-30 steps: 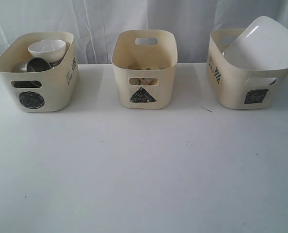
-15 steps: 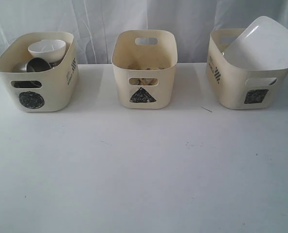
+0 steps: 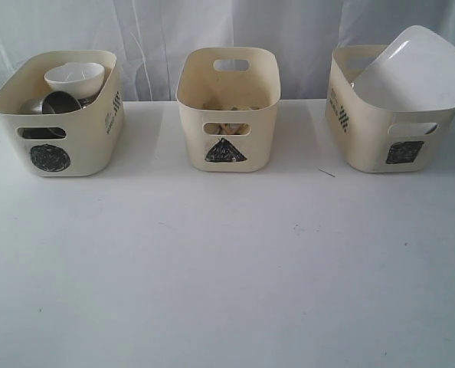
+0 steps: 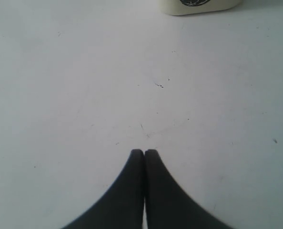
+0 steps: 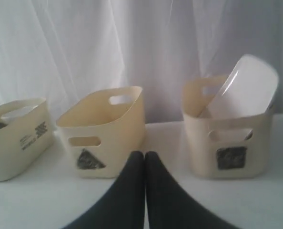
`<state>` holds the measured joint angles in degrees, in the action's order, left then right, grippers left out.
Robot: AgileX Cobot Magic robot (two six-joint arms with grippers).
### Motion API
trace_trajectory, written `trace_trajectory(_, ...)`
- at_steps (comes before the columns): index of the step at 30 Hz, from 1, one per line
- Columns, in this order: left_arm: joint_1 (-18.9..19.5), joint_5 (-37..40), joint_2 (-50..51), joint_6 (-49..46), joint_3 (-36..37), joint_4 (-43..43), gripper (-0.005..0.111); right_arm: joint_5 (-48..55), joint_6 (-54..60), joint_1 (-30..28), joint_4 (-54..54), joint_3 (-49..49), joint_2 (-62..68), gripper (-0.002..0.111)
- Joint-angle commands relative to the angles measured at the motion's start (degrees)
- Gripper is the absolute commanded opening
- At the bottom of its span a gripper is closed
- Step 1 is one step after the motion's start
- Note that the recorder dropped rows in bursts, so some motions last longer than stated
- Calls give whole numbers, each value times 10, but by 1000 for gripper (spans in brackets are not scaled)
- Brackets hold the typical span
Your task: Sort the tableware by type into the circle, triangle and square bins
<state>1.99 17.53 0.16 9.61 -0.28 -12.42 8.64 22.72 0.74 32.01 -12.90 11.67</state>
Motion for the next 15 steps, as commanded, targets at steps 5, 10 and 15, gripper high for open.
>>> trace_trajectory(5, -5, -1, -2, 0, 3, 4, 0, -158, -66, 3, -292, 129, -50, 0)
trace_trajectory(10, -5, -4, -2, 0, 3, 4, 0, 75, -276, 2, -328, 129, -117, 0)
trace_trajectory(15, -5, -2, -2, 0, 3, 2, 0, 114, -244, 2, -344, 129, -117, 0)
